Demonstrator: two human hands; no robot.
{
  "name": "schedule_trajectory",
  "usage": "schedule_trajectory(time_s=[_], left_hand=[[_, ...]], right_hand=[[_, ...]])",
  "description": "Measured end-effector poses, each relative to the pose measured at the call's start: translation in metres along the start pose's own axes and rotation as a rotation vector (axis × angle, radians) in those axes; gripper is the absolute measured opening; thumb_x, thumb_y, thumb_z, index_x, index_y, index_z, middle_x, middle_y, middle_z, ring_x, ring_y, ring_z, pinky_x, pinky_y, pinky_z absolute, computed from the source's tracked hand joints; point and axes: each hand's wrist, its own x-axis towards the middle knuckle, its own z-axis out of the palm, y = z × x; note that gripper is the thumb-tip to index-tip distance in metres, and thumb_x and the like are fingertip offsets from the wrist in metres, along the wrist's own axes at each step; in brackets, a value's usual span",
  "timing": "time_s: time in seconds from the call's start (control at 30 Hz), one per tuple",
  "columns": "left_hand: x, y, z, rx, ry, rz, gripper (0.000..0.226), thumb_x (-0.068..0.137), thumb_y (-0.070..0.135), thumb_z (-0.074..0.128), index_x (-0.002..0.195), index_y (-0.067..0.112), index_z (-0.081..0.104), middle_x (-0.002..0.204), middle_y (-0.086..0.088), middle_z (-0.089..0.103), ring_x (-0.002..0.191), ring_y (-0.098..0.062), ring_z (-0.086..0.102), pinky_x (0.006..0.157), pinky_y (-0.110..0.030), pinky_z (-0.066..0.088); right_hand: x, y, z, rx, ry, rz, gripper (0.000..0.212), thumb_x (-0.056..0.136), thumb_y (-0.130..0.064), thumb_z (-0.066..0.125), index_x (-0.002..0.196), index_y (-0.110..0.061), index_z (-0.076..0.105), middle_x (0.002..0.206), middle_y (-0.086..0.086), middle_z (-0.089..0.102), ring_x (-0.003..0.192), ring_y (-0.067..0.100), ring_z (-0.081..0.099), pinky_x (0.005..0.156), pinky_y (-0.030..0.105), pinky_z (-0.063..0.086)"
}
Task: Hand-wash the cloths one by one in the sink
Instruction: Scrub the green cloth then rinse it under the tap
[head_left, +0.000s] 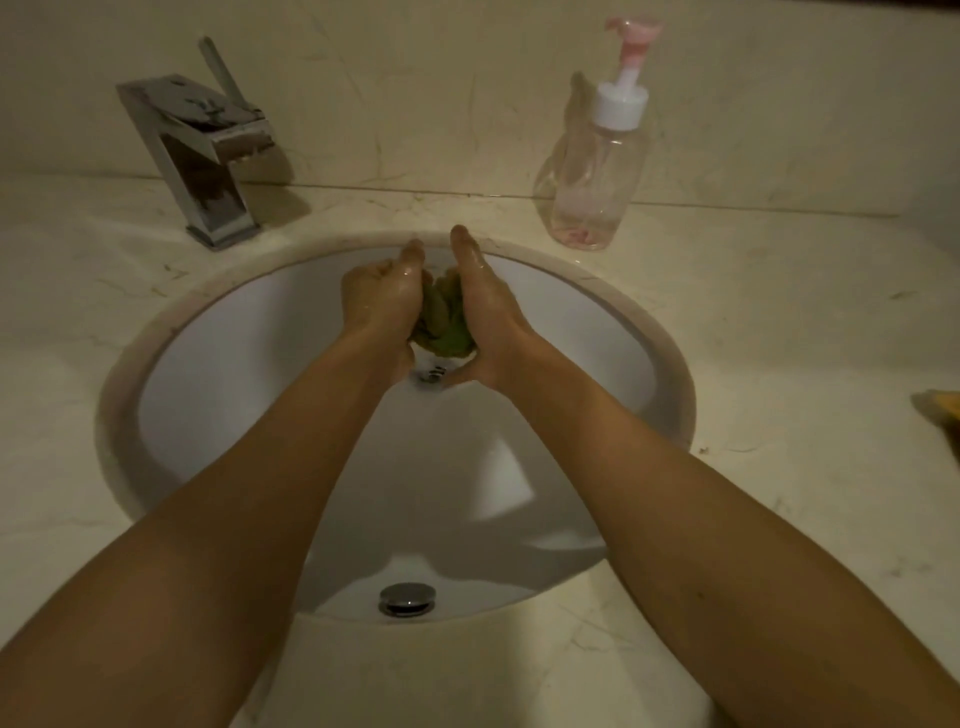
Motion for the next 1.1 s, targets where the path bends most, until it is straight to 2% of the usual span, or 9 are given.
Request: schedule_trajectory(time_s=[0.1, 0.23, 0.47, 0.53, 0.6, 0.67, 0.8, 0.97, 1.1], left_hand=[[-0.005, -0.006, 0.005, 0.112, 0.053, 0.263, 0.037, 0.104, 0.041, 0.047, 0.089, 0.012, 0.064, 0.083, -0.003, 0.069, 0.079, -0.014, 0.069, 0.075, -0.032, 0.058], [-0.006, -0.007, 0.008, 0.192, 0.124, 0.368, 0.006, 0.106, 0.018, 0.041, 0.105, 0.014, 0.045, 0.085, 0.008, 0.050, 0.075, -0.002, 0.052, 0.066, -0.015, 0.042], [-0.004, -0.006, 0.006, 0.227, 0.098, 0.398, 0.015, 0.099, 0.004, 0.038, 0.104, 0.015, 0.046, 0.088, 0.010, 0.049, 0.077, -0.002, 0.050, 0.067, -0.013, 0.040], [0.001, -0.009, 0.006, 0.214, 0.045, 0.342, 0.009, 0.101, 0.018, 0.041, 0.104, 0.015, 0.048, 0.090, 0.005, 0.058, 0.080, -0.008, 0.058, 0.074, -0.026, 0.053], [0.005, -0.008, 0.001, 0.253, -0.067, 0.191, 0.034, 0.101, 0.040, 0.038, 0.103, 0.013, 0.058, 0.092, -0.004, 0.069, 0.081, -0.017, 0.066, 0.073, -0.038, 0.057], [0.003, -0.005, -0.005, 0.333, -0.205, 0.008, 0.054, 0.104, 0.055, 0.029, 0.102, 0.015, 0.066, 0.092, -0.003, 0.073, 0.080, -0.017, 0.066, 0.064, -0.031, 0.051], [-0.004, -0.005, -0.002, 0.406, -0.276, 0.001, 0.064, 0.104, 0.061, 0.024, 0.087, 0.013, 0.063, 0.073, -0.002, 0.063, 0.054, -0.012, 0.048, 0.046, -0.022, 0.035], [0.003, -0.010, 0.005, 0.389, -0.059, 0.214, 0.046, 0.107, 0.043, 0.032, 0.082, 0.019, 0.062, 0.078, -0.001, 0.066, 0.068, -0.013, 0.060, 0.058, -0.026, 0.043], [-0.002, -0.009, 0.005, 0.448, -0.108, 0.258, 0.043, 0.107, 0.034, 0.035, 0.076, 0.014, 0.057, 0.073, -0.004, 0.059, 0.063, -0.015, 0.053, 0.058, -0.029, 0.039]], right_hand=[[-0.001, 0.010, 0.011, 0.096, -0.039, 0.109, 0.058, 0.097, -0.070, 0.047, 0.121, -0.022, 0.068, 0.110, 0.009, 0.074, 0.102, 0.027, 0.069, 0.080, 0.044, 0.061], [0.006, 0.013, 0.014, -0.127, 0.176, -0.034, 0.052, 0.106, -0.047, 0.040, 0.106, -0.005, 0.071, 0.083, 0.011, 0.070, 0.072, 0.024, 0.064, 0.055, 0.031, 0.051], [0.008, 0.013, 0.012, -0.349, 0.313, -0.322, 0.040, 0.106, -0.036, 0.037, 0.081, -0.016, 0.062, 0.095, 0.016, 0.072, 0.091, 0.035, 0.069, 0.089, 0.053, 0.057], [0.010, 0.012, 0.007, -0.368, 0.321, -0.426, 0.039, 0.108, -0.037, 0.036, 0.077, -0.023, 0.057, 0.092, 0.010, 0.071, 0.091, 0.029, 0.068, 0.090, 0.051, 0.055], [0.011, 0.009, 0.001, -0.371, 0.332, -0.542, 0.032, 0.108, -0.032, 0.042, 0.078, -0.024, 0.052, 0.086, 0.003, 0.064, 0.084, 0.020, 0.062, 0.081, 0.039, 0.050], [0.014, 0.006, -0.005, -0.372, 0.317, -0.610, 0.021, 0.106, -0.023, 0.048, 0.087, -0.020, 0.053, 0.094, 0.006, 0.062, 0.085, 0.020, 0.059, 0.075, 0.034, 0.047], [0.018, 0.007, -0.009, -0.380, 0.240, -0.473, 0.019, 0.105, -0.023, 0.045, 0.092, -0.019, 0.058, 0.100, 0.011, 0.064, 0.090, 0.026, 0.063, 0.078, 0.042, 0.056], [0.012, 0.008, -0.001, -0.134, 0.097, -0.072, 0.047, 0.102, -0.061, 0.046, 0.099, -0.019, 0.067, 0.094, 0.008, 0.073, 0.090, 0.027, 0.071, 0.081, 0.045, 0.062], [0.015, 0.012, 0.005, -0.241, 0.276, -0.170, 0.053, 0.098, -0.059, 0.046, 0.089, -0.013, 0.072, 0.083, 0.005, 0.070, 0.082, 0.026, 0.066, 0.080, 0.044, 0.057]])
